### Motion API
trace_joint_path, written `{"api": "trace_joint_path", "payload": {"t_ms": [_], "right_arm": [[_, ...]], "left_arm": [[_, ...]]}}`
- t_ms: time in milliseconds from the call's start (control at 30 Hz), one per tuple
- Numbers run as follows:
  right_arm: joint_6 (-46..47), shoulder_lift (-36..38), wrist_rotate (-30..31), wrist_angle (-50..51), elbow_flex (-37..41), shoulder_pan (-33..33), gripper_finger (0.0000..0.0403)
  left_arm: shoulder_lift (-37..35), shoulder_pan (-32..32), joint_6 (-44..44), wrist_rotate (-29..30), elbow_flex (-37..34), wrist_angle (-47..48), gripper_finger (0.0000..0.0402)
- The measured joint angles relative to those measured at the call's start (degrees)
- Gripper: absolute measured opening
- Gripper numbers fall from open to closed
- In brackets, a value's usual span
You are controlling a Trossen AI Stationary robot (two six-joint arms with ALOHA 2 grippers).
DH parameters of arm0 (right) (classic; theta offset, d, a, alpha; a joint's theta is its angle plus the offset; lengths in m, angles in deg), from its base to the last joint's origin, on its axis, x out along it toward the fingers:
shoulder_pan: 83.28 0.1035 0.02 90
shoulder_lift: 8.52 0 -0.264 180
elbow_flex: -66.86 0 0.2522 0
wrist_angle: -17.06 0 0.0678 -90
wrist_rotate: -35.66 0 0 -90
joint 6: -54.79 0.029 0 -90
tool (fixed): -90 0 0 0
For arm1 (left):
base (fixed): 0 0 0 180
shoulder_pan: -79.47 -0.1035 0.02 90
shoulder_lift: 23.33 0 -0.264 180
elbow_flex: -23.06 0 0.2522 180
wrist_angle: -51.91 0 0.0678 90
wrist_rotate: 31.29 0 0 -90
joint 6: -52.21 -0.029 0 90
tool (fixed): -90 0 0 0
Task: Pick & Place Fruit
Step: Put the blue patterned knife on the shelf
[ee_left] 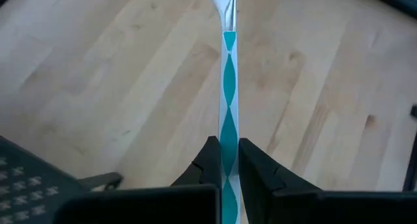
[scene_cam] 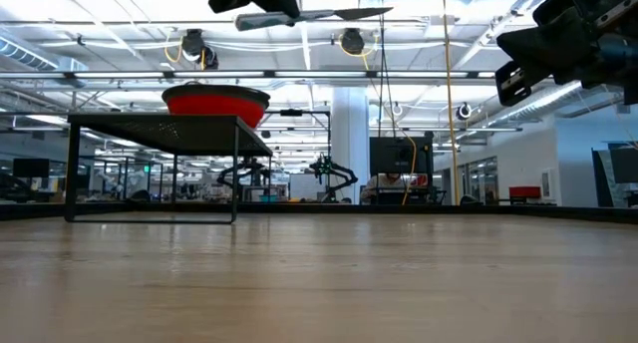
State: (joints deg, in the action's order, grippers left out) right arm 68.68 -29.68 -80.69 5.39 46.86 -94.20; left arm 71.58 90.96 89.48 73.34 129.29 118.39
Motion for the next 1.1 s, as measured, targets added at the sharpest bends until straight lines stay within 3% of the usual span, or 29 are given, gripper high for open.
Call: {"api": "trace_joint_path", "payload": {"t_ms": [200,567,800,1100], "right_arm": [[0.0,0.0,1.2,0.1,0.0,0.0,0.0],[0.0,0.0,1.2,0.0,0.0,0.0,0.0],[0.0,0.0,1.3,0.0,0.0,0.0,0.0],[0.0,0.0,1.3,0.0,0.0,0.0,0.0]], "left_arm": [[-0.5,-2.4,-7.5,-2.6,1.9,8.2,0.0018],[-0.7,-5.6,-23.9,2.1,11.2,29.2,0.0016],[-0.6,-7.7,-32.2,4.5,11.3,36.0,0.0028],[-0.6,-9.5,-38.5,4.5,11.3,36.3,0.0026]]}}
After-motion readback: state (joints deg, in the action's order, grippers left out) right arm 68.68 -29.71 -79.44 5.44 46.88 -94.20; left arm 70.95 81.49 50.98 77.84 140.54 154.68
